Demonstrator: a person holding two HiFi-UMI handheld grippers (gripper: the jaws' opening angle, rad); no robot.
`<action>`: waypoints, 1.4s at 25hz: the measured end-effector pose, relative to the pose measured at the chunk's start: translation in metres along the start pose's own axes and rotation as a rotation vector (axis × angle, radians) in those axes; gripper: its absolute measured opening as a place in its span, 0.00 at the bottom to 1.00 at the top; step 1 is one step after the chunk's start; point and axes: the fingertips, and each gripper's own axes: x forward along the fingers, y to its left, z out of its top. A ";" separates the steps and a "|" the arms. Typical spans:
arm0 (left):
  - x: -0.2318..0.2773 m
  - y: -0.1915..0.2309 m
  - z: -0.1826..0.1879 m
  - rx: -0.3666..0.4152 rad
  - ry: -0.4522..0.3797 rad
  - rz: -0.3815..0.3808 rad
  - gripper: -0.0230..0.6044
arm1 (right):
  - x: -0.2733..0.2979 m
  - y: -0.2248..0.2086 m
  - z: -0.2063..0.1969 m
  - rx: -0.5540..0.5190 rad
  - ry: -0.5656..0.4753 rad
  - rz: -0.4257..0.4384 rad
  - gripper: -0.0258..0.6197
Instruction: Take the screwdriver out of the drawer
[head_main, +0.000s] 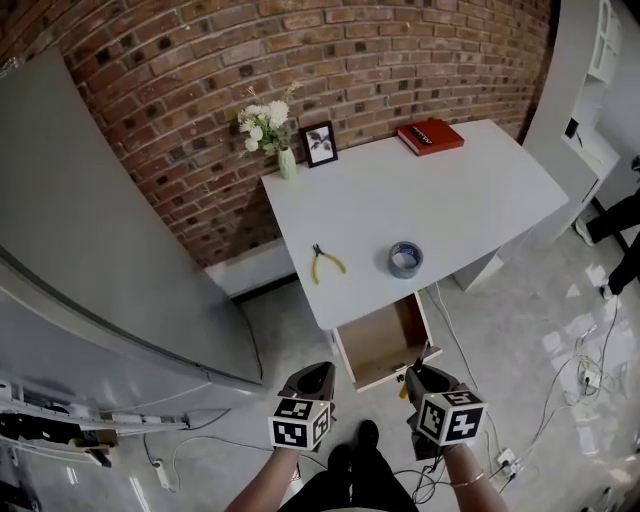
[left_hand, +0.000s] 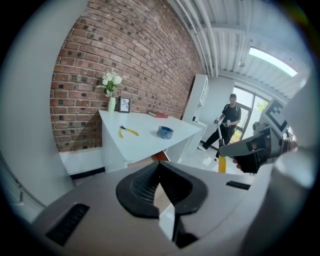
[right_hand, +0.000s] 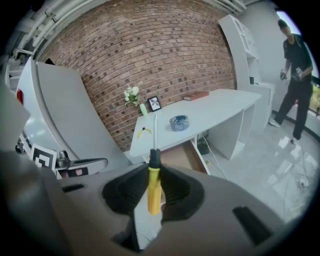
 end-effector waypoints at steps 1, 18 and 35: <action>-0.004 -0.001 0.001 0.005 -0.001 -0.004 0.03 | -0.005 0.003 0.000 0.002 -0.009 -0.001 0.16; -0.036 -0.008 0.000 0.050 -0.037 -0.011 0.03 | -0.061 0.012 -0.003 -0.037 -0.134 -0.036 0.16; -0.050 -0.010 -0.004 0.054 -0.047 -0.018 0.03 | -0.063 0.026 -0.015 -0.036 -0.135 -0.029 0.16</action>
